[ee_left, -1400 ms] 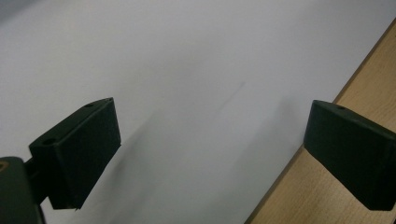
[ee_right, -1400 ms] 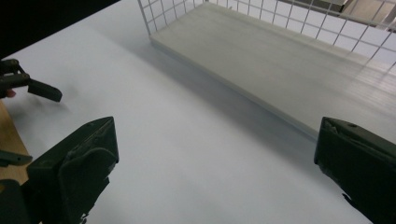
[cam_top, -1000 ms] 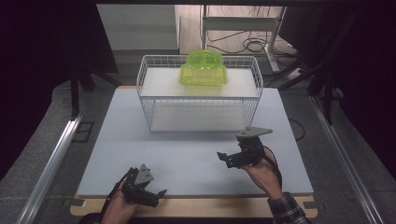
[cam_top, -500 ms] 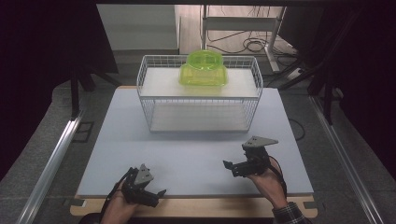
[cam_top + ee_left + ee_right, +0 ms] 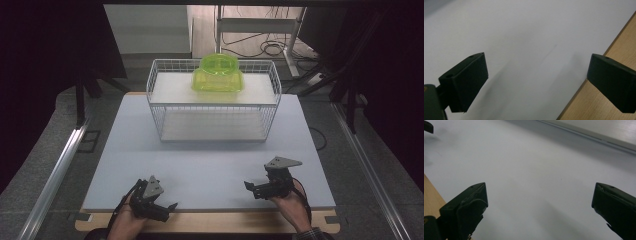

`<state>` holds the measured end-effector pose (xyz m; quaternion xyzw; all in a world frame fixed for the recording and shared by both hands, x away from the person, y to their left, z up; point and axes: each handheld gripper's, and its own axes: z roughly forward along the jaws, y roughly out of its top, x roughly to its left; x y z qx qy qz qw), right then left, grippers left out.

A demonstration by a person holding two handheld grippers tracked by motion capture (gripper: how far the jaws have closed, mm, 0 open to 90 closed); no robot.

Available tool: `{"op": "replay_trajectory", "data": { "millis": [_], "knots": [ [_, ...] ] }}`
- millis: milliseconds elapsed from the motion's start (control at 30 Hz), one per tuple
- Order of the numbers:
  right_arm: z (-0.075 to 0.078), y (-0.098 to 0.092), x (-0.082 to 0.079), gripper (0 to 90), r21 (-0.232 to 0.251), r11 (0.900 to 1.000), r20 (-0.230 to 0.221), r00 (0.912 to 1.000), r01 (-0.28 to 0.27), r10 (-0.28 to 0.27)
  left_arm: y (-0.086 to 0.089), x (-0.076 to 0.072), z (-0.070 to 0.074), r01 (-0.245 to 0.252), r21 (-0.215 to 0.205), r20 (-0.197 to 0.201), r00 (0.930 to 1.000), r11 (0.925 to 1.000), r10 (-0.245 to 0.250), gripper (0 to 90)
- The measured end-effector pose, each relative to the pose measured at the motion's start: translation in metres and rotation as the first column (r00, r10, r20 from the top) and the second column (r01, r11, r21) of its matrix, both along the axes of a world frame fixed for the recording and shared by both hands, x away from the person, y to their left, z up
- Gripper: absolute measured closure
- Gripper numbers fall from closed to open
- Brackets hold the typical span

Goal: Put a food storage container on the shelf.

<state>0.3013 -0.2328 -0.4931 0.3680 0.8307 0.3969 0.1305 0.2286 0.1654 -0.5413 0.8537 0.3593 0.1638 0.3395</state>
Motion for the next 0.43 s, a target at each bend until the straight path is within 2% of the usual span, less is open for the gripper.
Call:
{"op": "replay_trajectory", "data": {
  "millis": [100,267,367,433],
  "knots": [
    [-0.004,-0.001,-0.002,0.5,-0.001,1.0,-0.009,1.0,-0.002,0.001,0.0,0.0,0.0,0.0,0.0,-0.001,1.0,1.0,0.0,3.0],
    [-0.015,-0.002,-0.004,0.6,-0.033,0.999,-0.046,0.9989,0.003,-0.005,0.0,0.0,0.0,-0.001,0.001,-0.004,1.0,1.0,0.001,2.9],
    [-0.018,-0.002,-0.005,0.5,-0.054,0.999,-0.049,0.9988,0.004,-0.007,0.0,0.0,0.0,0.0,0.001,-0.005,1.0,1.0,0.0,2.8],
    [-0.018,-0.001,-0.004,0.5,-0.051,0.999,-0.04,0.9991,0.013,-0.015,0.001,0.001,0.0,-0.008,-0.003,-0.005,1.0,1.0,0.008,2.1]
  ]
}}
